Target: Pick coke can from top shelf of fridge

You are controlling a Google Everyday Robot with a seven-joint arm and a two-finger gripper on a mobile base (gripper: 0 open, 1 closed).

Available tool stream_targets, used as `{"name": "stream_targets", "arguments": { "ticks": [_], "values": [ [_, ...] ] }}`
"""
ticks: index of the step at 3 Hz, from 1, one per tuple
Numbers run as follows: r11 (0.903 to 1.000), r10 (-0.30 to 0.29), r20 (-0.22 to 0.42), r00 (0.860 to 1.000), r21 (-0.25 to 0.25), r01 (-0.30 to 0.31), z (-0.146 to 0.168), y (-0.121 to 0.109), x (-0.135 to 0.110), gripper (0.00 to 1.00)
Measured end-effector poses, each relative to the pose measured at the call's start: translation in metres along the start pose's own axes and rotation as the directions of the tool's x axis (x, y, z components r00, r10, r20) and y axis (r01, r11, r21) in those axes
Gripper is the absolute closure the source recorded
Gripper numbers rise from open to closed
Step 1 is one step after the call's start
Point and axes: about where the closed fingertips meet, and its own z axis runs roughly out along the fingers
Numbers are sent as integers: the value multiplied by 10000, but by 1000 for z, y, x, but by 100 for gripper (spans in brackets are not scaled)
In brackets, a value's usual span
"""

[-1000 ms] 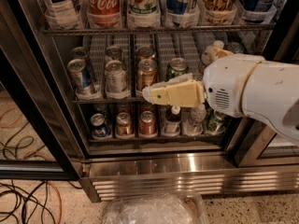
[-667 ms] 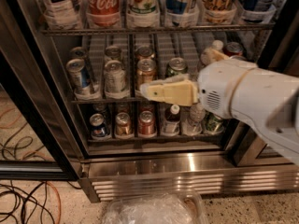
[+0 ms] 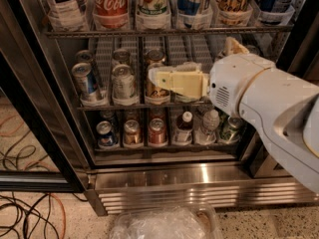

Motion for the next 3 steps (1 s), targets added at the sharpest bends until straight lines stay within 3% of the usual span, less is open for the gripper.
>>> {"name": "stream_targets", "arguments": {
  "ticks": [2,3],
  "values": [
    [10000,36,26,10000,-50,-35,0,2,-2,0],
    [9998,70,438,9990,158,-77,5,-1,-9,0]
  ]
}}
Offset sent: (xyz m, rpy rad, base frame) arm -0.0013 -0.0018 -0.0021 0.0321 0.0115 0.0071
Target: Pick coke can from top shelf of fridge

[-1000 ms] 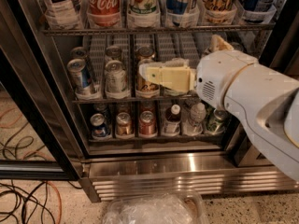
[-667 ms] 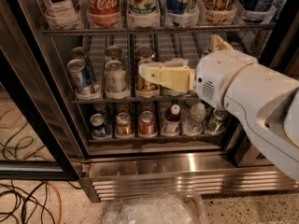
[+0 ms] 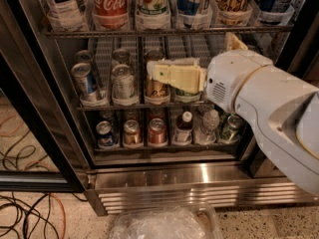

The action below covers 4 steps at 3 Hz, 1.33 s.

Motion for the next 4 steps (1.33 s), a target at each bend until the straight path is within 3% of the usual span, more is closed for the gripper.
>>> {"name": "stream_targets", "arguments": {
  "ticks": [1,2,3,4],
  "values": [
    [9889,44,734,9973,1479,-153,-8,-61,9,0],
    [9889,44,735,9973,1479,-153,-8,-61,9,0],
    [9918,58,916,9958,1266,-174,-4,-46,-2,0],
    [9957,-74,1096,9940,929,-29,-3,-15,-16,0]
  ]
}}
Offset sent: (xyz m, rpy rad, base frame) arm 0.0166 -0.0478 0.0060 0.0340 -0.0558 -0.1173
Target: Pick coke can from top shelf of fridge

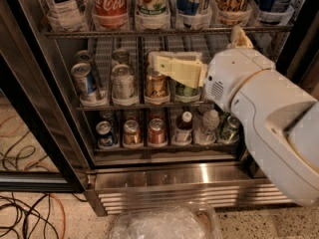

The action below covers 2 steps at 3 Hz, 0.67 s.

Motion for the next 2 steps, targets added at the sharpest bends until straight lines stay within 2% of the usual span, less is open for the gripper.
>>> {"name": "stream_targets", "arguments": {
  "ticks": [1,2],
  "values": [
    [9982,-269,99,9996,-539,274,2,36,-5,0],
    [9910,-341,244,9991,-1288,370,6,73,-3,0]
  ]
}}
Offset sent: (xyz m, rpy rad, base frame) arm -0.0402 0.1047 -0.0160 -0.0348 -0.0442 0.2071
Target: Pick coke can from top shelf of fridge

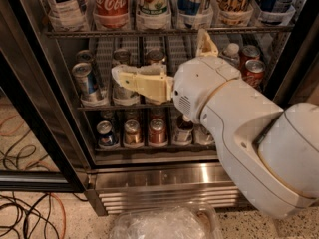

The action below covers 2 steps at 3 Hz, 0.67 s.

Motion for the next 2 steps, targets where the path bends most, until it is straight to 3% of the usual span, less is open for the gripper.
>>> {"name": "stream_targets", "arguments": {
  "ticks": [2],
  "values": [
    [9998,43,-108,9999,-172,-45,14,13,-1,0]
  ]
}}
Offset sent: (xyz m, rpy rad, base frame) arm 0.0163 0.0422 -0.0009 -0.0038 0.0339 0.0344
